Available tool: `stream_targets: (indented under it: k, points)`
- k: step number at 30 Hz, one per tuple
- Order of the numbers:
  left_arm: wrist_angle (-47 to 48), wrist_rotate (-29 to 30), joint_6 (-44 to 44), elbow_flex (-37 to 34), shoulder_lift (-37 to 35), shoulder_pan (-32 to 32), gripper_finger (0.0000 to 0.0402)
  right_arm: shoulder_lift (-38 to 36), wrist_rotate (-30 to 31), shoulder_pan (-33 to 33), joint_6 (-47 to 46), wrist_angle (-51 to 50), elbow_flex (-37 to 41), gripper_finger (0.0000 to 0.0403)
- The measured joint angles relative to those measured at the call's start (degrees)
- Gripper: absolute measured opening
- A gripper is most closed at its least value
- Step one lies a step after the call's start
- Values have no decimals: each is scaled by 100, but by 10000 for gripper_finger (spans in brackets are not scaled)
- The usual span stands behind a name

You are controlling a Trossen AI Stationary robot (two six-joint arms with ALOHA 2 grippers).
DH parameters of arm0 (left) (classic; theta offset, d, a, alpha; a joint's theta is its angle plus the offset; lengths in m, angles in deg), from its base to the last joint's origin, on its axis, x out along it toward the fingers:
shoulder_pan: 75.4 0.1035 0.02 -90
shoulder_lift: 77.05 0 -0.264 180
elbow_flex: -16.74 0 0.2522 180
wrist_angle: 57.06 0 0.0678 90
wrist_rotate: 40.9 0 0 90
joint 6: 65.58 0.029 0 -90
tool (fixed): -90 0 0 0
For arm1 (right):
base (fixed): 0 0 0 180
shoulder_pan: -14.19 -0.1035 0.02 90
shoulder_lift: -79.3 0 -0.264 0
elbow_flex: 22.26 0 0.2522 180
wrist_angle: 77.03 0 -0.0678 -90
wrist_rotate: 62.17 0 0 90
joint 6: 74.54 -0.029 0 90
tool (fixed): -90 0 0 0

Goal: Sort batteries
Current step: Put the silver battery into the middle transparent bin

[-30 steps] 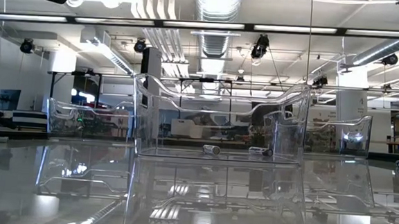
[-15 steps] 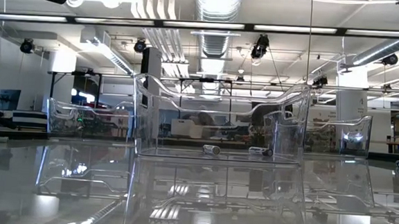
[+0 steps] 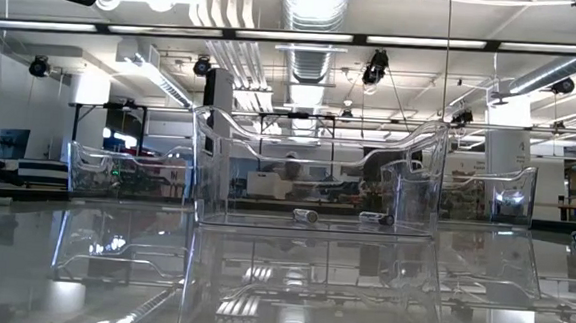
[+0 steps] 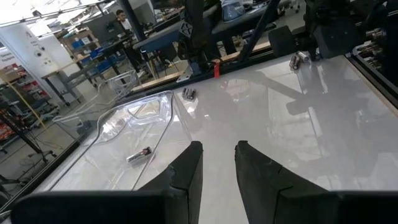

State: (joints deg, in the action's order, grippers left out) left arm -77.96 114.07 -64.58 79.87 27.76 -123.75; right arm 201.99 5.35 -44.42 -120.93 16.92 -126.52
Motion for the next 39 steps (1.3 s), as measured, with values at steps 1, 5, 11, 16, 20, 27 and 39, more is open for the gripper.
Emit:
stream_targets:
  k: [1,5,11,16,20,27,39]
  points:
    - [0,0,0,0,0,0,76,0,0,0,0,0,0,56]
    - [0,0,0,0,0,0,75,-2,1,0,7,-2,2,54]
    - [0,0,0,0,0,0,75,-2,14,0,9,-4,4,61]
    - [0,0,0,0,0,0,75,-1,7,62,0,-26,-33,54]
    - [1,0,0,0,0,0,75,-13,44,145,-16,-27,-103,53]
    - [2,0,2,0,0,0,75,-96,87,432,-31,-63,-359,53]
    - [2,0,24,0,0,0,76,-114,1464,1297,491,-376,-1784,49]
